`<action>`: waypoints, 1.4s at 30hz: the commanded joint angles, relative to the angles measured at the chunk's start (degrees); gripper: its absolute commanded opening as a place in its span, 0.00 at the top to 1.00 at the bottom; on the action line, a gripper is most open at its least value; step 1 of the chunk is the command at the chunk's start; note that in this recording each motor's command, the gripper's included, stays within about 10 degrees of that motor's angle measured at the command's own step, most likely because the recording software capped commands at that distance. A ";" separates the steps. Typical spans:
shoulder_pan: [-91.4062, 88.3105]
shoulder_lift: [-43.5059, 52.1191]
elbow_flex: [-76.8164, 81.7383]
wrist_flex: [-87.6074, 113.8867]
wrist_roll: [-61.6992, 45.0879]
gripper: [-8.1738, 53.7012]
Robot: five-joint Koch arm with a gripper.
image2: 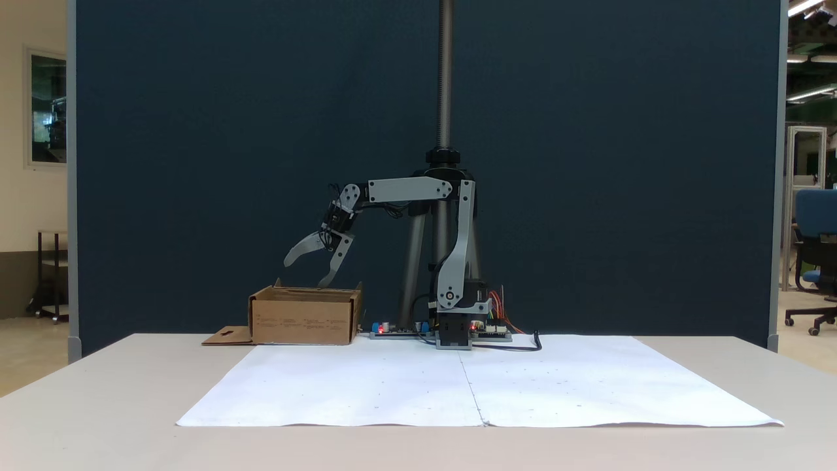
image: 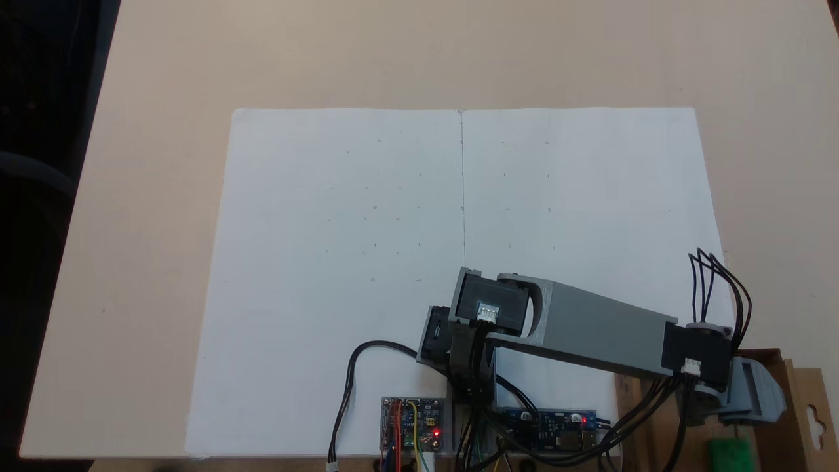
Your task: Grasp a green dice and put it in the bin.
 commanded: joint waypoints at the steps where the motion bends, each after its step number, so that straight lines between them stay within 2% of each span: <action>1: 0.62 0.97 -3.69 -0.53 -3.52 0.21; 12: -5.54 3.96 -4.39 -0.97 1.93 0.21; 16: -15.21 4.04 -7.12 -3.43 9.84 0.21; 23: -31.55 7.47 -7.12 -11.07 17.40 0.19; 28: -47.11 9.84 -7.12 -18.28 17.93 0.19; 42: -81.56 19.25 0.35 -18.81 18.37 0.16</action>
